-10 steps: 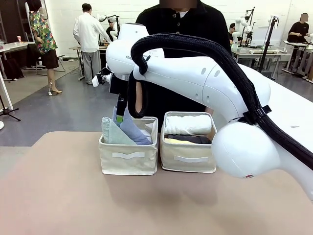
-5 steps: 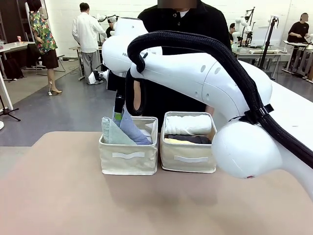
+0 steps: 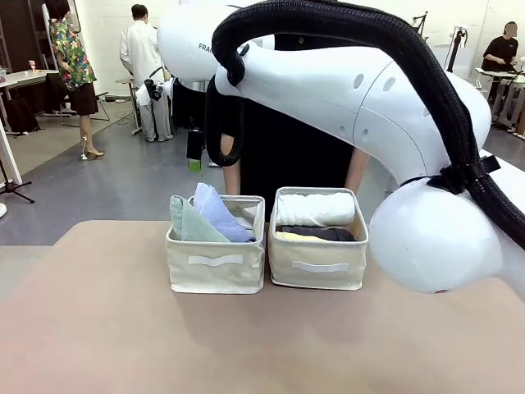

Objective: Sort the towels based on their folding style.
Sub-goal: Pick up another triangle-folded towel from the table and place it in the left Fabric basket.

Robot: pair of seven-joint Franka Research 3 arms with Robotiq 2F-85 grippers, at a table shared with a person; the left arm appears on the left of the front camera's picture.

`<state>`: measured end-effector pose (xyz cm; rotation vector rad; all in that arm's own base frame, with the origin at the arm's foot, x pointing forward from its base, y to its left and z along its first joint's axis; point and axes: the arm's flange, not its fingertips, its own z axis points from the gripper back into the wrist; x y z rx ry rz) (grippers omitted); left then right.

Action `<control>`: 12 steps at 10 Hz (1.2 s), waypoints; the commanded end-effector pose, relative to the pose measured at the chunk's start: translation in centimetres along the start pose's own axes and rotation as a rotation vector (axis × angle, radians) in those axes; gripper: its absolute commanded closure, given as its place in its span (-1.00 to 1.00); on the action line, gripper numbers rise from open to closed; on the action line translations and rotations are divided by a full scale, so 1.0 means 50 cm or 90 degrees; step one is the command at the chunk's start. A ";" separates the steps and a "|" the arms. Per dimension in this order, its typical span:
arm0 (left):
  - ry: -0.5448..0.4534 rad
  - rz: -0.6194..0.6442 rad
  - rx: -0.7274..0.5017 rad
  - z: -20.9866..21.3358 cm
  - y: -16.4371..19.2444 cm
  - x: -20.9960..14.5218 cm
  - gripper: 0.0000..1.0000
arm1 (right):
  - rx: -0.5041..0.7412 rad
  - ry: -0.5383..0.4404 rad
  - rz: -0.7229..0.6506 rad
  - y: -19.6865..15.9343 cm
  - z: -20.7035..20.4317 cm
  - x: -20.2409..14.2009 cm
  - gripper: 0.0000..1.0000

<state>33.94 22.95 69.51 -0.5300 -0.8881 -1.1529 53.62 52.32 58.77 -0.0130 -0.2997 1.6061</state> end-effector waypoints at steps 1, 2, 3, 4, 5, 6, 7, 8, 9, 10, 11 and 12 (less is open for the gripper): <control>-0.009 -0.005 0.002 0.002 -0.003 0.002 -1.00 | 0.017 0.045 -0.023 0.040 -0.015 -0.031 -1.00; -0.009 -0.005 0.002 0.002 -0.003 0.002 -1.00 | 0.029 0.061 -0.023 0.060 -0.003 -0.044 -1.00; -0.009 -0.005 0.002 0.002 -0.003 0.002 -1.00 | 0.056 0.086 -0.022 0.091 0.018 -0.067 -1.00; -0.009 -0.005 0.002 0.002 -0.003 0.002 -1.00 | 0.062 0.124 -0.037 0.130 0.052 -0.108 -1.00; -0.009 -0.005 0.002 0.002 -0.003 0.002 -1.00 | 0.026 0.142 -0.086 0.183 0.103 -0.180 -1.00; -0.009 -0.005 0.002 0.002 -0.003 0.002 -1.00 | -0.003 0.156 -0.148 0.229 0.146 -0.260 -1.00; -0.009 -0.005 0.002 0.002 -0.003 0.002 -1.00 | 0.007 0.187 -0.215 0.268 0.173 -0.354 -1.00; -0.009 -0.005 0.002 0.002 -0.003 0.002 -1.00 | 0.029 0.219 -0.271 0.301 0.186 -0.442 -1.00; -0.009 -0.005 0.002 0.002 -0.003 0.002 -1.00 | 0.067 0.261 -0.315 0.331 0.190 -0.515 -1.00; -0.009 -0.005 0.002 0.002 -0.003 0.002 -1.00 | 0.107 0.293 -0.343 0.347 0.193 -0.565 -1.00; -0.009 -0.005 0.002 0.002 -0.003 0.002 -1.00 | 0.142 0.313 -0.345 0.356 0.196 -0.605 -1.00; -0.009 -0.005 0.002 0.002 -0.003 0.002 -1.00 | 0.152 0.324 -0.381 0.356 0.202 -0.641 -1.00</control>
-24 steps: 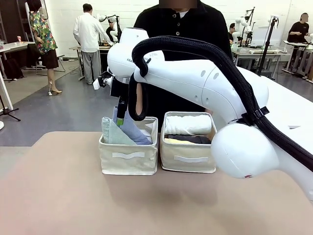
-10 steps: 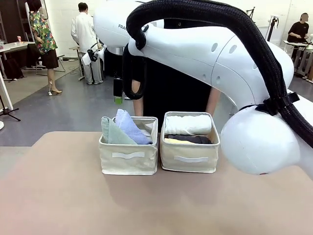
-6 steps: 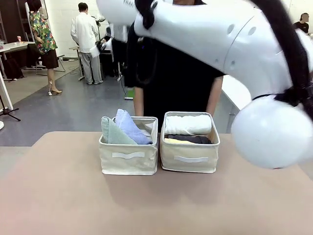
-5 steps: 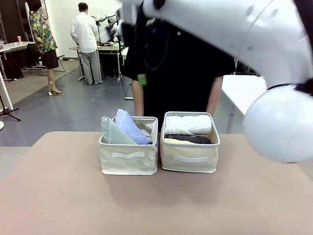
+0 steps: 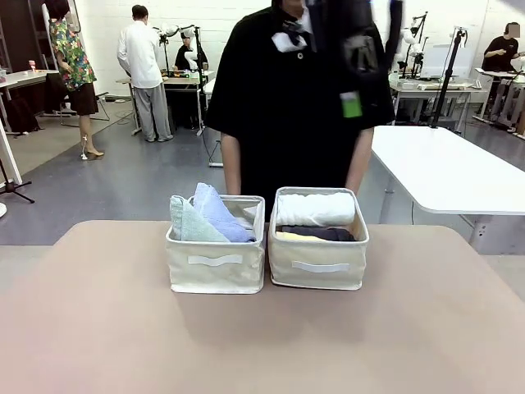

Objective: Sort the towels based on their folding style.
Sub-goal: Pick up another triangle-folded towel from the table and place it in the left Fabric basket.

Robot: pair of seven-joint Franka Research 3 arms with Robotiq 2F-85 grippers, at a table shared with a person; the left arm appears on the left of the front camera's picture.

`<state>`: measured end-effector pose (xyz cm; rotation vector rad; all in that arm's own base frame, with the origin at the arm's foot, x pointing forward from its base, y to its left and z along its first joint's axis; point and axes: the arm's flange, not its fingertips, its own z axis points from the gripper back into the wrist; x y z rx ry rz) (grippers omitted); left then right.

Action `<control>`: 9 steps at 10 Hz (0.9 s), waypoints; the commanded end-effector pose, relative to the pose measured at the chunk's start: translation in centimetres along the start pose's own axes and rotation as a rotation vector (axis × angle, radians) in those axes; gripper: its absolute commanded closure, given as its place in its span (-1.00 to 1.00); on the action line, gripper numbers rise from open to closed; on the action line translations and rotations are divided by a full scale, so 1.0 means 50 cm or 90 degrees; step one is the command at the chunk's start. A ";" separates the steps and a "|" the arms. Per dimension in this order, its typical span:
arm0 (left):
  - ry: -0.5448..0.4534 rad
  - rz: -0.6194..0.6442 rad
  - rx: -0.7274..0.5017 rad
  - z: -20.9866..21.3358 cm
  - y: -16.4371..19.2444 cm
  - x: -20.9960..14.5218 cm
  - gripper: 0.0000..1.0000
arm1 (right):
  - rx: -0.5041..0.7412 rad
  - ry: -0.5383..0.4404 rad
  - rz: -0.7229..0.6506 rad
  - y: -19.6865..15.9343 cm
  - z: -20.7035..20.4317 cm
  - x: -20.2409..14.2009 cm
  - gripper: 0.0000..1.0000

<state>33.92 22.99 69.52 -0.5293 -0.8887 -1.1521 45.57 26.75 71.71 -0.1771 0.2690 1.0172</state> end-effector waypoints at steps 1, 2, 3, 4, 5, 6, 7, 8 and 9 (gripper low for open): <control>-0.009 -0.006 0.002 0.001 -0.003 0.002 -1.00 | 0.035 -0.015 -0.052 0.054 -0.319 -0.178 -1.00; -0.009 -0.006 0.002 0.001 -0.003 0.002 -1.00 | -0.027 -0.081 -0.130 0.019 -0.321 -0.191 -1.00; -0.009 -0.006 0.002 0.001 -0.003 0.002 -1.00 | -0.124 -0.147 -0.194 -0.024 -0.328 -0.203 -1.00; -0.009 -0.006 0.002 0.001 -0.003 0.002 -1.00 | -0.143 -0.181 -0.194 -0.062 -0.342 -0.202 -1.00; -0.009 -0.006 0.002 0.001 -0.003 0.002 -1.00 | -0.141 -0.176 -0.204 -0.101 -0.358 -0.195 -1.00; -0.009 -0.006 0.002 0.001 -0.003 0.002 -1.00 | -0.152 -0.186 -0.202 -0.143 -0.371 -0.186 -1.00; -0.009 -0.006 0.002 0.001 -0.003 0.002 -1.00 | -0.152 -0.211 -0.199 -0.181 -0.382 -0.182 -1.00; -0.009 -0.006 0.002 0.001 -0.003 0.002 -1.00 | -0.128 -0.239 -0.185 -0.203 -0.390 -0.168 -1.00; -0.009 -0.006 0.002 0.001 -0.003 0.002 -1.00 | -0.084 -0.237 -0.232 -0.201 -0.380 -0.130 -1.00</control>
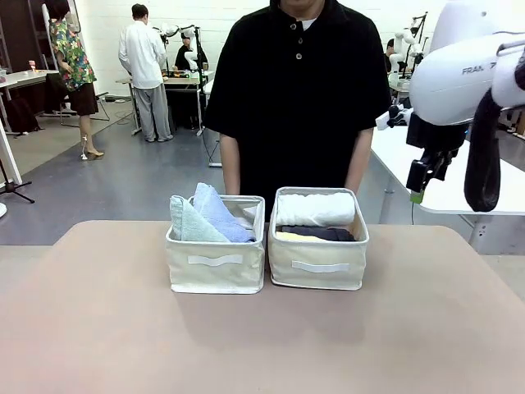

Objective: Sort the towels based on their folding style.
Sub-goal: Pick up another triangle-folded towel from the table and place it in the left Fabric basket.

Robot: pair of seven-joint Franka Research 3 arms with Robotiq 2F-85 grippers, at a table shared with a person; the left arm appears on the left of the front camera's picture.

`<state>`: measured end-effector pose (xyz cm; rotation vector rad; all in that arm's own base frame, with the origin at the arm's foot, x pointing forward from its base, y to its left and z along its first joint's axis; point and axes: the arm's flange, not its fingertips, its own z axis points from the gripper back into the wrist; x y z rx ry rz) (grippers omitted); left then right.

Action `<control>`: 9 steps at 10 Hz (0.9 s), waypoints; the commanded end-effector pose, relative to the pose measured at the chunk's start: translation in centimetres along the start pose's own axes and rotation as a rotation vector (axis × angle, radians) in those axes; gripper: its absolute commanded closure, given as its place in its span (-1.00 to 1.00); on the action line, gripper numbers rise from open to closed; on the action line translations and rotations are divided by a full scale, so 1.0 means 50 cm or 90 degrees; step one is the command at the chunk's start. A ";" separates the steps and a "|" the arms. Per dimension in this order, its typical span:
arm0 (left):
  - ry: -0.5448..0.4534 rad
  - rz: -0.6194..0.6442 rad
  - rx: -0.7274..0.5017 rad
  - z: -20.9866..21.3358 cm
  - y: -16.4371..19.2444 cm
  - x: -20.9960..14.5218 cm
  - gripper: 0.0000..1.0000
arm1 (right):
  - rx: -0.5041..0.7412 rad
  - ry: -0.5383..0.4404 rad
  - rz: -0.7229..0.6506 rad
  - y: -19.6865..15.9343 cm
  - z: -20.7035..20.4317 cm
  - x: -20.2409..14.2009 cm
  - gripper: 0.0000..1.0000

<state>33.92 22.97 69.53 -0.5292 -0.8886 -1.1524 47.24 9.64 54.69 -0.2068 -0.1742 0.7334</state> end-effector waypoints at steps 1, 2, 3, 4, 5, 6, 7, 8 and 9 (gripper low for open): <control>-0.009 -0.005 0.002 0.001 -0.003 0.002 -1.00 | -0.017 0.005 0.012 0.003 0.025 -0.017 -1.00; -0.009 -0.005 0.002 0.001 -0.003 0.002 -1.00 | -0.017 0.005 0.012 0.003 0.025 -0.017 -1.00; -0.009 -0.005 0.002 0.001 -0.003 0.002 -1.00 | -0.017 0.005 0.012 0.003 0.025 -0.017 -1.00; -0.009 -0.005 0.002 0.001 -0.003 0.002 -1.00 | -0.017 0.005 0.012 0.003 0.025 -0.017 -1.00; -0.009 -0.005 0.002 0.001 -0.003 0.002 -1.00 | -0.017 0.005 0.012 0.003 0.025 -0.017 -1.00; -0.009 -0.005 0.002 0.001 -0.003 0.002 -1.00 | -0.017 0.005 0.012 0.003 0.025 -0.017 -1.00; -0.009 -0.005 0.002 0.001 -0.003 0.002 -1.00 | -0.011 -0.004 0.004 0.002 0.031 -0.009 -1.00; -0.009 -0.005 0.002 0.001 -0.003 0.002 -1.00 | 0.051 -0.054 0.097 -0.052 0.071 -0.067 -1.00; -0.009 -0.005 0.002 0.001 -0.003 0.002 -1.00 | 0.133 -0.120 0.161 -0.119 0.097 -0.129 -1.00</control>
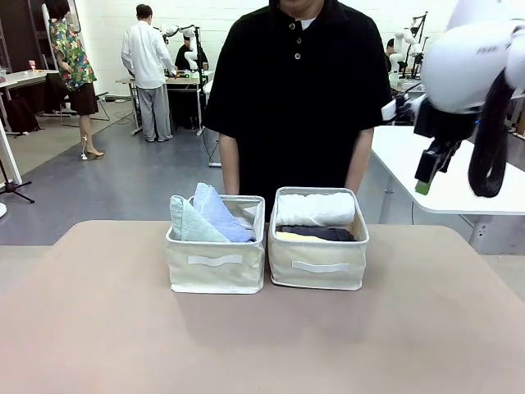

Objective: Sort the towels based on their folding style.
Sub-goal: Pick up another triangle-folded towel from the table and place it in the left Fabric basket.

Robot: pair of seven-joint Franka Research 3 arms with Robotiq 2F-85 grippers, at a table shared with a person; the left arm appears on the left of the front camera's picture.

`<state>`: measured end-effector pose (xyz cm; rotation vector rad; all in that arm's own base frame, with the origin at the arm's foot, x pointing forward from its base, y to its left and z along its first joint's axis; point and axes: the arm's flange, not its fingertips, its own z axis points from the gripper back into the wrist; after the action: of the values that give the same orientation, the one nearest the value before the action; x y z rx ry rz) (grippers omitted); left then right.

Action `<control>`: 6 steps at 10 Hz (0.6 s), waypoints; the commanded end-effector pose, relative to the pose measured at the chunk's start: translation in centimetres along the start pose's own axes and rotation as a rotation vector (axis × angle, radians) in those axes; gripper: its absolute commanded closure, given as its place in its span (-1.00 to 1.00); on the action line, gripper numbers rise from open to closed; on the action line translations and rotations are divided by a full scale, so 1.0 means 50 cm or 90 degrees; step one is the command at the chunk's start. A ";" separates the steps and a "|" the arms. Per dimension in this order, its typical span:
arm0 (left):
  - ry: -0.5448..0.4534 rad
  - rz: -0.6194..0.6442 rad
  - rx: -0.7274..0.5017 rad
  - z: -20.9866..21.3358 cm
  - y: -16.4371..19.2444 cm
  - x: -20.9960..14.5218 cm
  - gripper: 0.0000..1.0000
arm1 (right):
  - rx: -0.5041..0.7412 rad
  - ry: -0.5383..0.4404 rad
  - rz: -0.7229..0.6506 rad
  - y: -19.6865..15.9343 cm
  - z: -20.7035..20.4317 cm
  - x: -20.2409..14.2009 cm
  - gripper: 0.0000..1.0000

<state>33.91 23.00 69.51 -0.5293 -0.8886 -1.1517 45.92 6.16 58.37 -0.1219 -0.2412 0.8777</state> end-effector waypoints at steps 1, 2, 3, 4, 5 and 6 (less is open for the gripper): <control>-0.009 -0.006 0.002 0.001 -0.003 0.003 -1.00 | 0.172 -0.145 0.122 -0.129 0.066 -0.154 -1.00; -0.009 -0.006 0.002 0.001 -0.003 0.003 -1.00 | 0.242 -0.235 0.157 -0.190 0.080 -0.226 -1.00; -0.009 -0.006 0.002 0.001 -0.003 0.003 -1.00 | 0.270 -0.316 0.184 -0.242 0.084 -0.295 -1.00; -0.009 -0.006 0.002 0.001 -0.003 0.003 -1.00 | 0.307 -0.394 0.194 -0.284 0.080 -0.354 -1.00; -0.009 -0.006 0.002 0.001 -0.003 0.003 -1.00 | 0.354 -0.440 0.203 -0.312 0.077 -0.400 -1.00; -0.009 -0.006 0.002 0.001 -0.003 0.003 -1.00 | 0.379 -0.496 0.183 -0.339 0.076 -0.442 -1.00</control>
<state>33.92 22.99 69.53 -0.5288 -0.8884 -1.1518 40.52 -19.67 61.98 0.6208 -0.7715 1.2401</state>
